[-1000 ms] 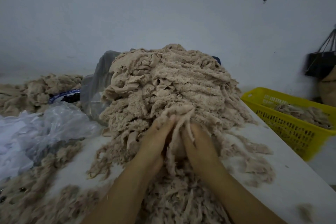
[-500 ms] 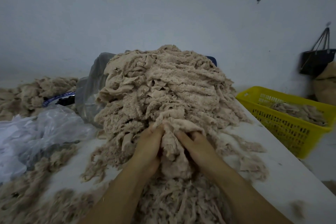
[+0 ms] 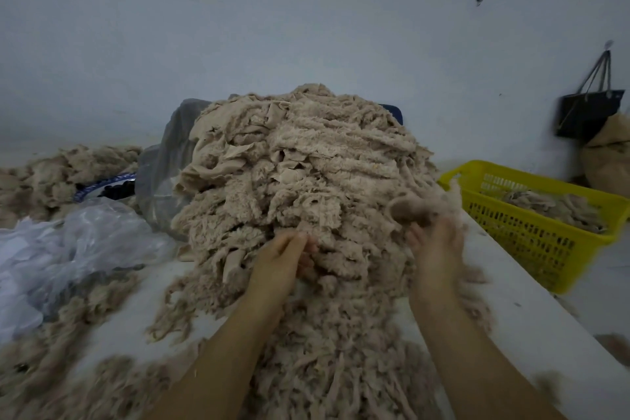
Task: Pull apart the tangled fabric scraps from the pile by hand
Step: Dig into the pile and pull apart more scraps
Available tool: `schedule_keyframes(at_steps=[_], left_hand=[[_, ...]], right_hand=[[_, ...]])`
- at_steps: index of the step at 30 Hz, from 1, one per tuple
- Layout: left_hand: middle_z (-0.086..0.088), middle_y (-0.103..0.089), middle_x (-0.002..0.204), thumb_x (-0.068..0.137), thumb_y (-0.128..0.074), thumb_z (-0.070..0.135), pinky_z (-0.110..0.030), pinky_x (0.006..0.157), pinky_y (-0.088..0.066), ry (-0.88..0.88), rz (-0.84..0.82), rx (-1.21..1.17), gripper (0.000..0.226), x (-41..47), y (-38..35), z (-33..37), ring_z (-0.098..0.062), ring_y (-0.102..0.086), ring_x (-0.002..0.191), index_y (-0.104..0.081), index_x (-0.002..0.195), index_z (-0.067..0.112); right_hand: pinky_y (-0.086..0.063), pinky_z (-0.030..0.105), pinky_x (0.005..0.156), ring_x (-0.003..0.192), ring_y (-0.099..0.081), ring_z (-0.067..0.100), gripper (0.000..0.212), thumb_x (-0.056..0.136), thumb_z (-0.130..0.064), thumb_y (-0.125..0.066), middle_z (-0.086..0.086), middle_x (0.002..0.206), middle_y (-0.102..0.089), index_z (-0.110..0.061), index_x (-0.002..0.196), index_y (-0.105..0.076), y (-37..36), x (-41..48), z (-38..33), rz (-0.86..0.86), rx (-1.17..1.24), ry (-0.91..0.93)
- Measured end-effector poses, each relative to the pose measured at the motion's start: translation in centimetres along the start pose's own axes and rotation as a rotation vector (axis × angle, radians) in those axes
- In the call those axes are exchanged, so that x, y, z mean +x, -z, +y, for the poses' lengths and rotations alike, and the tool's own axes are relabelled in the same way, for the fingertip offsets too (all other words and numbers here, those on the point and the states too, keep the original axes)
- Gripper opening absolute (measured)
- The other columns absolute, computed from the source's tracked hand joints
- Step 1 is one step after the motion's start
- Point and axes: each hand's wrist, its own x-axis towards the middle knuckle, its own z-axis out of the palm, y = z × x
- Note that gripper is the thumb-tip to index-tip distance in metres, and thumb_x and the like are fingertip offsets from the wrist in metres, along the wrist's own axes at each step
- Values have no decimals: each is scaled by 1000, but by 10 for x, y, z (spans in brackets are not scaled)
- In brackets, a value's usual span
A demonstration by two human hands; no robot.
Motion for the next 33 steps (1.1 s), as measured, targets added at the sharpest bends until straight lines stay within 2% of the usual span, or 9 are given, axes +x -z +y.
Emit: schedule_keyframes(at_steps=[2, 6, 10, 16, 21, 25, 27, 31, 33], left_hand=[[8, -70, 87, 102, -53, 33, -15, 59, -50, -42, -13, 210, 20, -1, 0, -4, 2, -63, 68, -70, 93, 30], [26, -50, 116, 100, -54, 40, -7, 71, -44, -194, -227, 503, 14, -5, -6, -9, 13, -54, 90, -56, 109, 51], [18, -48, 129, 100, -57, 27, 3, 75, -36, -269, -342, 696, 41, -1, -20, -17, 11, -50, 99, -50, 140, 34], [4, -65, 92, 100, -56, 24, -16, 64, -43, -176, -169, 630, 11, 4, -17, -14, -8, -59, 79, -62, 90, 23], [2, -68, 91, 100, -54, 33, -29, 66, -46, -130, 137, 271, 15, 8, 7, 1, -13, -63, 79, -63, 89, 29], [-10, -67, 105, 100, -53, 27, -46, 84, -55, -58, 577, -169, 12, 16, 36, 10, -26, -64, 95, -60, 91, 25], [-6, -65, 107, 100, -51, 25, -41, 87, -53, -64, 727, -149, 9, 18, 49, 11, -24, -61, 97, -59, 98, 22], [7, -61, 94, 100, -50, 21, -29, 87, -35, -350, 478, 523, 18, 7, 37, 12, -18, -54, 100, -65, 89, 19], [5, -67, 87, 100, -49, 35, -34, 88, -40, -400, 261, 688, 35, 0, 19, 14, -18, -56, 92, -68, 80, 14]], right_hand=[[-52, 37, 84, 103, -62, 19, 33, 103, -38, -42, 3, 124, -59, -21, 129, -53, -5, -5, 11, -70, -303, 73], [-37, 10, 64, 84, -52, -3, 15, 102, -30, -48, -1, 113, -55, -23, 104, -60, -7, -12, 21, -305, -719, 317], [-41, 16, 62, 77, -55, -1, 14, 101, -29, -49, -11, 90, -59, -31, 89, -57, -5, -17, 27, -589, -974, 288], [-47, 30, 75, 85, -56, 11, 12, 98, -32, -51, -5, 95, -60, -24, 94, -60, -7, -20, 32, -821, -1259, 441], [-33, 16, 47, 54, -45, 2, 22, 103, -32, -45, -5, 70, -51, -27, 81, -49, -6, -17, 24, -573, -831, 298], [-32, 31, 54, 57, -35, 15, 23, 102, -34, -44, 3, 71, -40, -22, 83, -46, -5, -12, 13, -243, -473, 123], [-29, 33, 53, 57, -30, 15, 22, 101, -31, -45, 0, 69, -36, -21, 81, -44, -4, -14, 11, -187, -420, 119], [-26, 25, 47, 49, -25, 7, 24, 98, -27, -47, -12, 56, -32, -18, 77, -42, -11, -30, 11, -333, -379, 237], [-26, 18, 44, 47, -27, 5, 29, 97, -25, -49, -12, 54, -35, -25, 69, -44, -14, -42, 8, -460, -403, 328]])
